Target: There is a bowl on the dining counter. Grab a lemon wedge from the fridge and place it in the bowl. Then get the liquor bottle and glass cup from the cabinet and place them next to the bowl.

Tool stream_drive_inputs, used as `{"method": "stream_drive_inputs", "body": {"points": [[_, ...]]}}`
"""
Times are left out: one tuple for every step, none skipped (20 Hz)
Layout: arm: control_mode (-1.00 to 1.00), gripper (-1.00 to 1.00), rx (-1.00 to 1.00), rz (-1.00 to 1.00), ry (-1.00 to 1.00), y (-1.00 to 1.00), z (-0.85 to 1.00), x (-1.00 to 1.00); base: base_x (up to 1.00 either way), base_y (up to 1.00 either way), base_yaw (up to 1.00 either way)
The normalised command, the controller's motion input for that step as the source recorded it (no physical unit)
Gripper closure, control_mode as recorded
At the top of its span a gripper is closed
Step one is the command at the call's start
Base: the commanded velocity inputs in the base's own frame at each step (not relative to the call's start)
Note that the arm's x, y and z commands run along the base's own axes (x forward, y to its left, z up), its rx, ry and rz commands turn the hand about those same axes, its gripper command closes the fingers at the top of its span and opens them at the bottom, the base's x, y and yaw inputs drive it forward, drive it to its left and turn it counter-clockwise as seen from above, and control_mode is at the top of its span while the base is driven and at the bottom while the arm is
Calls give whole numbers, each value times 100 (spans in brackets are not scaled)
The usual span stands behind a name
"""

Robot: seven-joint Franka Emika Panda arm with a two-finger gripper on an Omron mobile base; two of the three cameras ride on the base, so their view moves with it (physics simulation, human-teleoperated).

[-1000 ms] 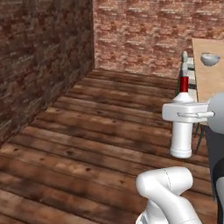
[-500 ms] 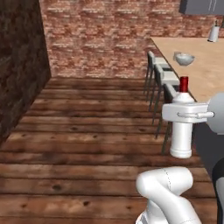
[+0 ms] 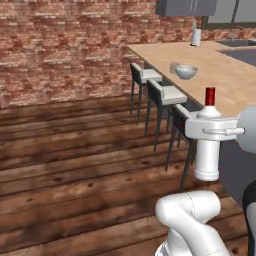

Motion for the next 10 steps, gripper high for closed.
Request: {"method": "stream_drive_inputs", "body": {"points": [[100,100,0,0,0,0,0,0,99,64,-51],[100,100,0,0,0,0,0,0,99,64,-51],[100,100,0,0,0,0,0,0,98,63,-51],[100,100,0,0,0,0,0,0,97,63,-51],[100,100,0,0,0,0,0,0,96,63,-51],[100,100,0,0,0,0,0,0,96,63,-51],[100,100,0,0,0,0,0,0,96,63,-52],[100,100,0,0,0,0,0,0,96,62,-52],[100,100,0,0,0,0,0,0,96,62,-52],[100,100,0,0,0,0,0,0,94,64,-52]]}}
